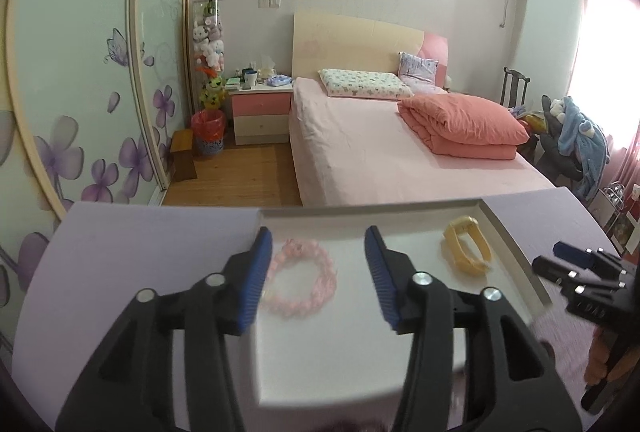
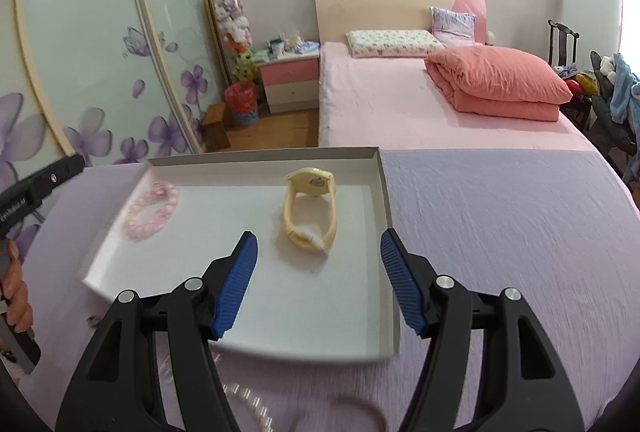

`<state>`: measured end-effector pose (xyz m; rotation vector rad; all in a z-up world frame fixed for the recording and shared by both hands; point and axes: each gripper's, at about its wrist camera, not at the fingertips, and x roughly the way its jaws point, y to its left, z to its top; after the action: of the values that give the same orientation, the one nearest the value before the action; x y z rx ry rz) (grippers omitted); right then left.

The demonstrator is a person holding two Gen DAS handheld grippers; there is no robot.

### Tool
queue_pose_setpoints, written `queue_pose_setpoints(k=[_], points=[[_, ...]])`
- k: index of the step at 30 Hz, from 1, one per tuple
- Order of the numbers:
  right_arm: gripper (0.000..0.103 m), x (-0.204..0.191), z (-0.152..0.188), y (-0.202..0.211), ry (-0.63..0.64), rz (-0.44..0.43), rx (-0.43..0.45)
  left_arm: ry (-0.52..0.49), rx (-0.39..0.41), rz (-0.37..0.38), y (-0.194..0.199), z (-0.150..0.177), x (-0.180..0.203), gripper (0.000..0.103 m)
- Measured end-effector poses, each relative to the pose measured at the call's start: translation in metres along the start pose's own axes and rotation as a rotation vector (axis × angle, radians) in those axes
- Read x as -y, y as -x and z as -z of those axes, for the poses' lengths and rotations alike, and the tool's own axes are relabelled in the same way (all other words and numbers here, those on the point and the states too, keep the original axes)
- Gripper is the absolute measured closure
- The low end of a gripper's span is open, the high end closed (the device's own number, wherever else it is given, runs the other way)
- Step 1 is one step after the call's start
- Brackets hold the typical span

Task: Organize jewelry
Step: 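Move the right tool to the silver ring while the left tool approaches the silver bangle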

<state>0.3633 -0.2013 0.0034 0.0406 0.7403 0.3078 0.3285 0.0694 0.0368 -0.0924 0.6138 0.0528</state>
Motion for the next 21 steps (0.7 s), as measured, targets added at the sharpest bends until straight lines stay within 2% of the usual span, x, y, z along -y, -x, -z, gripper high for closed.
queue_pose_setpoints(k=[4,8,11,14,21], points=[[0.038,-0.005,0.022,0.034,-0.008,-0.028,0.028,0.01,0.01,0.011,0.046,0.03,-0.005,0.045],[0.038,-0.01,0.058,0.065,-0.007,-0.057,0.032,0.008,0.027,0.014,0.089,0.066,-0.005,0.035],[0.04,-0.016,0.091,0.08,0.003,-0.082,-0.001,-0.002,0.04,0.005,0.117,0.093,-0.004,0.031],[0.047,-0.024,0.12,0.087,0.032,-0.098,-0.046,0.004,0.035,0.016,0.139,0.119,-0.003,0.028],[0.054,-0.043,0.17,0.093,0.062,-0.138,-0.123,0.016,0.009,0.035,0.166,0.162,0.002,0.023]])
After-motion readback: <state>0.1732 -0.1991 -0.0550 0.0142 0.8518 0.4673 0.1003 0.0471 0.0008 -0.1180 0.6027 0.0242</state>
